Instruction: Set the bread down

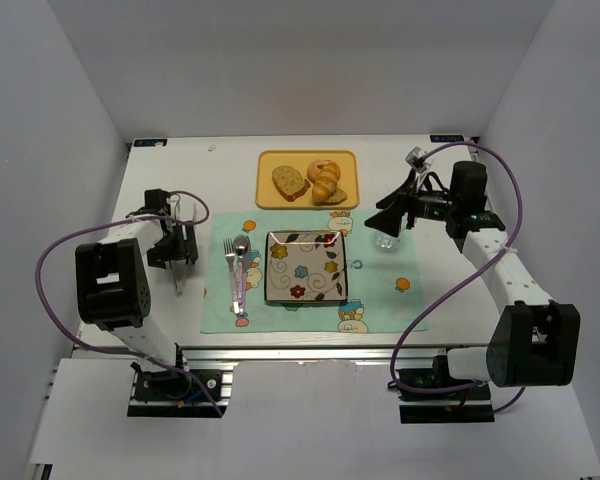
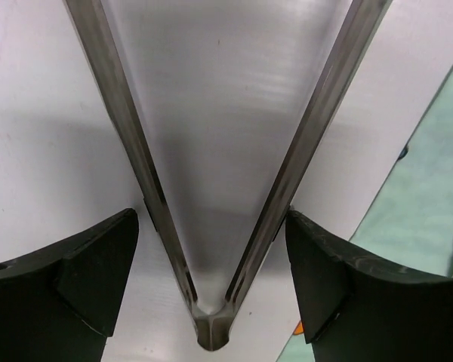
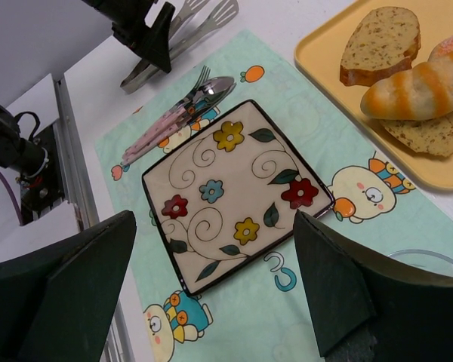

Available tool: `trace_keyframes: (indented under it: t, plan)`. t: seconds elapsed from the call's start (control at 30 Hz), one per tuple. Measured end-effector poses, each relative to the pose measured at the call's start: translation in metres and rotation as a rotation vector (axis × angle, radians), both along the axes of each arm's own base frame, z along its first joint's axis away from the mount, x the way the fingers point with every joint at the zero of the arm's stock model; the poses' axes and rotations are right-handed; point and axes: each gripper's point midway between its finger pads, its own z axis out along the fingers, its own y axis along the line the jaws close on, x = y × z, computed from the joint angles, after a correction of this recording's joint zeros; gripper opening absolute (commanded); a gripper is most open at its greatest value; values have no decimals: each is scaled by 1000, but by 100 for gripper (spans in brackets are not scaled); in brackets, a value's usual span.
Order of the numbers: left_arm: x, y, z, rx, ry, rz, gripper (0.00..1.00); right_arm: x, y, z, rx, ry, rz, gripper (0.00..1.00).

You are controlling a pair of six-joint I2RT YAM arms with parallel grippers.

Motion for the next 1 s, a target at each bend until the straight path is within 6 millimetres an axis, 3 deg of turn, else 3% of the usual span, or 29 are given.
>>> trace_keyframes:
  t: [0.23,0.33,0.37,0.47,0.5,0.6,0.7,0.73,0.93,1.0]
  plan:
    - [23,1,0,-3,-63,9,74,1,1,-2,7,24,1,89]
    - [32,1,0,-10,-86,11,57,2,-1,-2,8,23,-3,89]
    - [34,1,0,-10,-93,12,43,3,-2,-1,8,22,-6,89]
    - [38,0,1,-15,-108,18,26,4,-4,-1,8,22,-13,89]
    - [38,0,1,-17,-111,23,14,5,-5,-1,8,22,-16,89]
    - [36,-2,5,-29,-122,39,0,7,-8,-1,8,22,-25,89]
    - [36,-9,19,-68,-154,54,1,8,-11,-1,8,21,-35,89]
    - [37,-13,27,-88,-176,59,7,9,-12,-1,8,22,-37,89]
    - [69,-51,101,-323,-380,64,34,10,-15,-1,9,22,-46,89]
    - [81,-65,126,-411,-432,52,38,10,-15,-1,11,22,-44,89]
